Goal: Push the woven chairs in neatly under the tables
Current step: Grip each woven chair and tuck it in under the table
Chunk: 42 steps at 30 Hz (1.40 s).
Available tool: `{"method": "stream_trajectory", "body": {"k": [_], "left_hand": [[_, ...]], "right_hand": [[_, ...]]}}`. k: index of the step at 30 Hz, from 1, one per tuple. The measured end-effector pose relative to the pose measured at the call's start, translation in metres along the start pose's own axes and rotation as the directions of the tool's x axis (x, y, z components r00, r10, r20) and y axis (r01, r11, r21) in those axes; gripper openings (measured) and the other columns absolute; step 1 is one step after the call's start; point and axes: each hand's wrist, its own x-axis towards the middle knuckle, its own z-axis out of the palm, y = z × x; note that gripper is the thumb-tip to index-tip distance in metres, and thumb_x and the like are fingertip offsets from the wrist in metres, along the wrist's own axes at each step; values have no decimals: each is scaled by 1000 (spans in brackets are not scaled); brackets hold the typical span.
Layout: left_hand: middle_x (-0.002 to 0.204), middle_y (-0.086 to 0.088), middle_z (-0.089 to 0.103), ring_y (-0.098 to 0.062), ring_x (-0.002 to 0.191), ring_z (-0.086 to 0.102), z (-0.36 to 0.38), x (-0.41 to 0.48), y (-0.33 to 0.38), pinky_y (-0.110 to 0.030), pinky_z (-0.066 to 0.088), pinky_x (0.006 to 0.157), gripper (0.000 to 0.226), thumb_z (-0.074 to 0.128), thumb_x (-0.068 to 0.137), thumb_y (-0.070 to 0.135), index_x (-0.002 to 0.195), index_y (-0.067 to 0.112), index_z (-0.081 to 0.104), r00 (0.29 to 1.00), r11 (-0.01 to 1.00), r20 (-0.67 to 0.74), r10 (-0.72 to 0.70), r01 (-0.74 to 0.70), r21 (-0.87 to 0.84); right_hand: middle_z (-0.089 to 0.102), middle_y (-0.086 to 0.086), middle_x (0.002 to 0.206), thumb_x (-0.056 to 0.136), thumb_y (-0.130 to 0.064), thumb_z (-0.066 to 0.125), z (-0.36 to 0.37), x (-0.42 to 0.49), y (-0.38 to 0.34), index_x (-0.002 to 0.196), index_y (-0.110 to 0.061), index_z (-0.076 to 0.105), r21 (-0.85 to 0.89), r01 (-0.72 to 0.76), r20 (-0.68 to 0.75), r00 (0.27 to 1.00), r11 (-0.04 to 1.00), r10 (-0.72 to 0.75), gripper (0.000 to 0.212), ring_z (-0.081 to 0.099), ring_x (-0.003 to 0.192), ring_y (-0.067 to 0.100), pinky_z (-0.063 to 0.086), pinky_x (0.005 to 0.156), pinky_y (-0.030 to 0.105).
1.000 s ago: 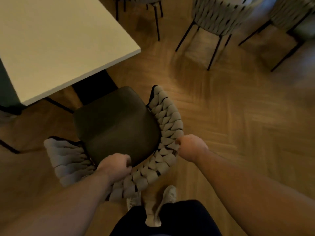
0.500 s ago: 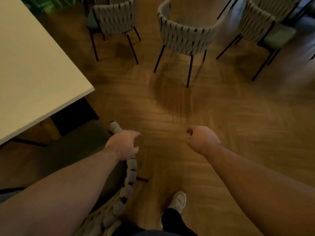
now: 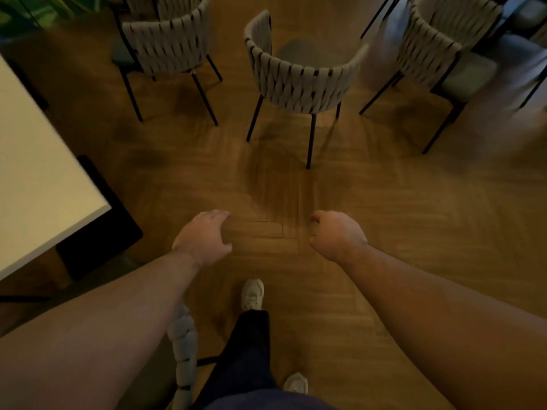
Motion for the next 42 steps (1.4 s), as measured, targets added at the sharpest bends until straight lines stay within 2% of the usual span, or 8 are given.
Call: {"method": "stream_trajectory", "body": {"k": [6,12,16,19,27,33,37,42], "left_hand": [[172,0,31,-21,159,24,-43,122,-8,-35,21,130,89,73,92,40,167,20,29,996,998,58,62,-63,11],[172,0,30,-22,159,24,-97,234,-13,-37,21,130,92,76,89,36,167,22,29,990,989,92,106,-115,98],[173,-1,27,-24,160,23,-131,313,-1,-37,21,130,95,77,87,39,167,23,27,985,975,91,147,-160,157],[174,-1,25,-25,160,20,-151,373,12,-38,21,130,96,76,88,40,168,24,25,984,968,87,156,-169,183],[176,1,19,-25,163,14,-195,523,47,-42,19,131,100,77,88,44,169,27,20,994,986,60,94,-101,130],[178,1,13,-26,164,8,-235,637,61,-43,17,132,102,80,89,44,169,30,18,988,972,36,153,-157,177],[177,-3,14,-29,163,7,-263,718,66,-46,17,132,108,83,84,47,168,27,18,979,955,31,203,-205,213],[177,-5,14,-33,163,7,-275,795,70,-51,18,131,118,87,79,58,168,28,17,962,902,96,254,-271,335]], "right_hand": [[59,2,148,100,-20,66,-43,112,-22,156,-28,52,19,-10,-22,1000,1000,11,58,62,129,23,58,97,38],[54,3,157,98,-24,68,-81,215,-35,159,-24,49,66,-16,-58,998,998,20,63,56,138,25,54,108,44],[54,2,155,97,-24,68,-108,287,-33,158,-25,50,58,-24,-57,998,998,28,64,57,135,25,56,104,43],[52,1,158,96,-24,69,-129,349,-26,159,-25,48,48,-20,-52,998,999,23,66,54,139,25,54,107,44],[38,7,170,96,-21,70,-182,512,-4,165,-23,38,-41,39,-48,998,998,-41,76,32,157,28,36,126,48],[23,6,177,94,-32,74,-211,624,2,168,-26,27,-74,18,-69,997,997,-24,88,17,164,30,27,130,55],[14,5,179,94,-30,72,-233,682,3,171,-27,19,-126,-45,-75,997,991,36,93,9,165,30,19,132,55],[10,5,180,96,-39,75,-242,741,8,172,-26,9,-178,-103,27,994,979,109,102,4,166,31,13,133,59]]}}
